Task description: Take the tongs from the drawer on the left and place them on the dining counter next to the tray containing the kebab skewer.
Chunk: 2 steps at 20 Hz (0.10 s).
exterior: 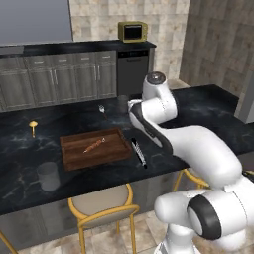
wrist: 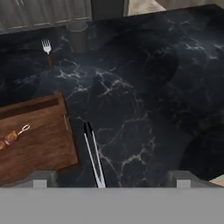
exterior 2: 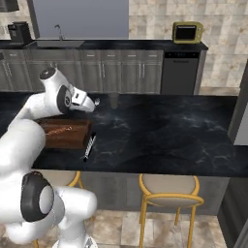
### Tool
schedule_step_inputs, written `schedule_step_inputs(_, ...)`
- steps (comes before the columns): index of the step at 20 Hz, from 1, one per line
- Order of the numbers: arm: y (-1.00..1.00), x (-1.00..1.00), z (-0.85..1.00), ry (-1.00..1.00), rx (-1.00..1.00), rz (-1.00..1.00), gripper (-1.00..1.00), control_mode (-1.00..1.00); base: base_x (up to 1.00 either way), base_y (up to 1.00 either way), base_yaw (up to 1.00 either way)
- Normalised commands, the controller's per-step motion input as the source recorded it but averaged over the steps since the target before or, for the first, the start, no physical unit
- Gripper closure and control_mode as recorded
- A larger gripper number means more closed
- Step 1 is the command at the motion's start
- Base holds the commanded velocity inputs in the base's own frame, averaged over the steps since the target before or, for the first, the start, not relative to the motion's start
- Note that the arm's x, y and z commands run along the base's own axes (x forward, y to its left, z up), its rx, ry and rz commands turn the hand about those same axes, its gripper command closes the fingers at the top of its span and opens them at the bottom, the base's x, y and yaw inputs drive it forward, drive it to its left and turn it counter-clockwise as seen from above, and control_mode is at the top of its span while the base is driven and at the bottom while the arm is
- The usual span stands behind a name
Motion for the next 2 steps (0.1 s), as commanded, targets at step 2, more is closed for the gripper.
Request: schedule_step_inputs(2, -0.12, -0.42, 0.94, -0.18, 0.0, -0.01, -1.0, -1.0, 0.0, 0.0, 0.0)
